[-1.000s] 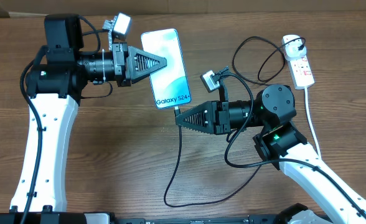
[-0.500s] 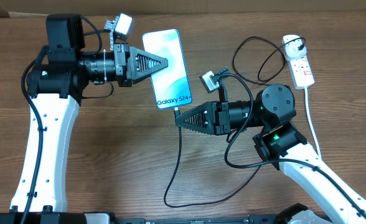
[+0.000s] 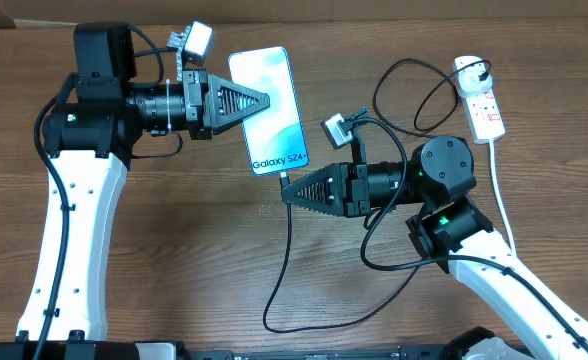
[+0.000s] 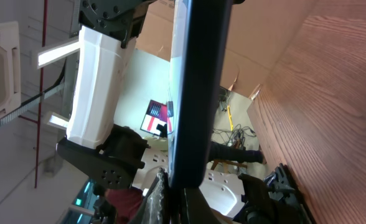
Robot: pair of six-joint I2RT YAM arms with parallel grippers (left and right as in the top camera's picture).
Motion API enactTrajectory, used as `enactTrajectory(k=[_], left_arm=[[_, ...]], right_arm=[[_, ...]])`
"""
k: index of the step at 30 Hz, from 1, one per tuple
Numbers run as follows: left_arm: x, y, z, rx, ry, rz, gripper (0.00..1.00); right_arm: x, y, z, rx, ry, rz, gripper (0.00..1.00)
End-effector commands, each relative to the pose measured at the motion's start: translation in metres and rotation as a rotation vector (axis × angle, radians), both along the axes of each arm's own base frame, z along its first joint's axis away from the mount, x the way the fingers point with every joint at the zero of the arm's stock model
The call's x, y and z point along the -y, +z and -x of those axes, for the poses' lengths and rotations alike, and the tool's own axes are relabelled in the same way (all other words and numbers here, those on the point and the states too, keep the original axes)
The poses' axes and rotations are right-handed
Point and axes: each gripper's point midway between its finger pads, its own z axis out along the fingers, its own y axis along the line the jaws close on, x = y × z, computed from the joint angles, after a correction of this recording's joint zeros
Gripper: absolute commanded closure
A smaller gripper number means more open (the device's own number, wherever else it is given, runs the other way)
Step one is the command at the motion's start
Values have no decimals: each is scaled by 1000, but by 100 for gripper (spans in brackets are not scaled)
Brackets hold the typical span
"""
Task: Plug charger to phone and switch on socket
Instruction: 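Hold the plug in the port and press it further in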
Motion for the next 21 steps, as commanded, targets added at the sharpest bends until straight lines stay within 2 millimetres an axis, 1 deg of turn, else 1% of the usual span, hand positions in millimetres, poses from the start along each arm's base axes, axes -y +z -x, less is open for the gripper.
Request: enactTrajectory(k=[1,6,16,21], left_arm=[[6,12,13,5,-64,47,96],[6,12,13,5,-67,49,96],[6,9,17,-41,-66,49,96],[6,13,21,-38,-90,71,96]], right_arm=[[0,9,-5,8,-46,-19,96],[0,12,-5,11,-46,-29,96],[0,12,-5,-12,-48,-28,96],[0,12,-7,-18,-58,-30,96]])
